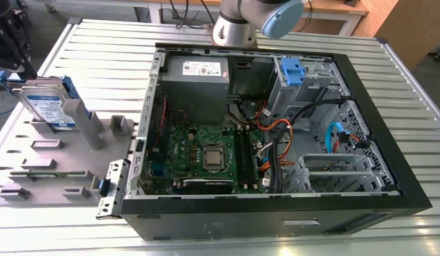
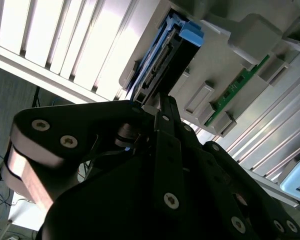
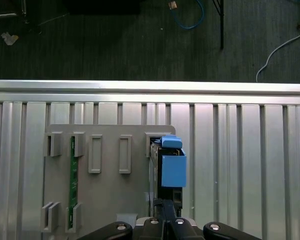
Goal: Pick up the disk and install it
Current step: 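Pick up the disk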
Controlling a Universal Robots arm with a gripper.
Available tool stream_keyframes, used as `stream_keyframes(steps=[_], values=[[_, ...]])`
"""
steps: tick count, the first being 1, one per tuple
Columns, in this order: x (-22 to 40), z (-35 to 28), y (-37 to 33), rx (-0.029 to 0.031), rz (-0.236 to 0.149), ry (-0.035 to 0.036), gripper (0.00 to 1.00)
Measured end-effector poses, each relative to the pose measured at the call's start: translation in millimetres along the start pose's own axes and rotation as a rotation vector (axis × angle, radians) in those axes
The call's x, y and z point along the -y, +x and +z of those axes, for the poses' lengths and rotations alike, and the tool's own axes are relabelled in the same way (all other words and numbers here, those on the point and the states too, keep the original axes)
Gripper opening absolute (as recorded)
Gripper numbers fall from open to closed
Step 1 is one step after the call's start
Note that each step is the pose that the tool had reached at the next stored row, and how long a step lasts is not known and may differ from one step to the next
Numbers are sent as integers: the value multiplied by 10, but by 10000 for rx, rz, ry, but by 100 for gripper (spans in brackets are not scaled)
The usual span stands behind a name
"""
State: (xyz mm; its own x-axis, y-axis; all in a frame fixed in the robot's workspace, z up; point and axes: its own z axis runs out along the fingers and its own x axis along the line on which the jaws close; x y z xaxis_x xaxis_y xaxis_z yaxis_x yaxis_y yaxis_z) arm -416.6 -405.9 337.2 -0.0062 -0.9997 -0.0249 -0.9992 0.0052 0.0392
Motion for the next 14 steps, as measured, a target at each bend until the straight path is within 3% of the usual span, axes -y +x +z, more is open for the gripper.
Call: stream_keyframes(steps=[14], values=[[0,-24,0,0,0,0,11]])
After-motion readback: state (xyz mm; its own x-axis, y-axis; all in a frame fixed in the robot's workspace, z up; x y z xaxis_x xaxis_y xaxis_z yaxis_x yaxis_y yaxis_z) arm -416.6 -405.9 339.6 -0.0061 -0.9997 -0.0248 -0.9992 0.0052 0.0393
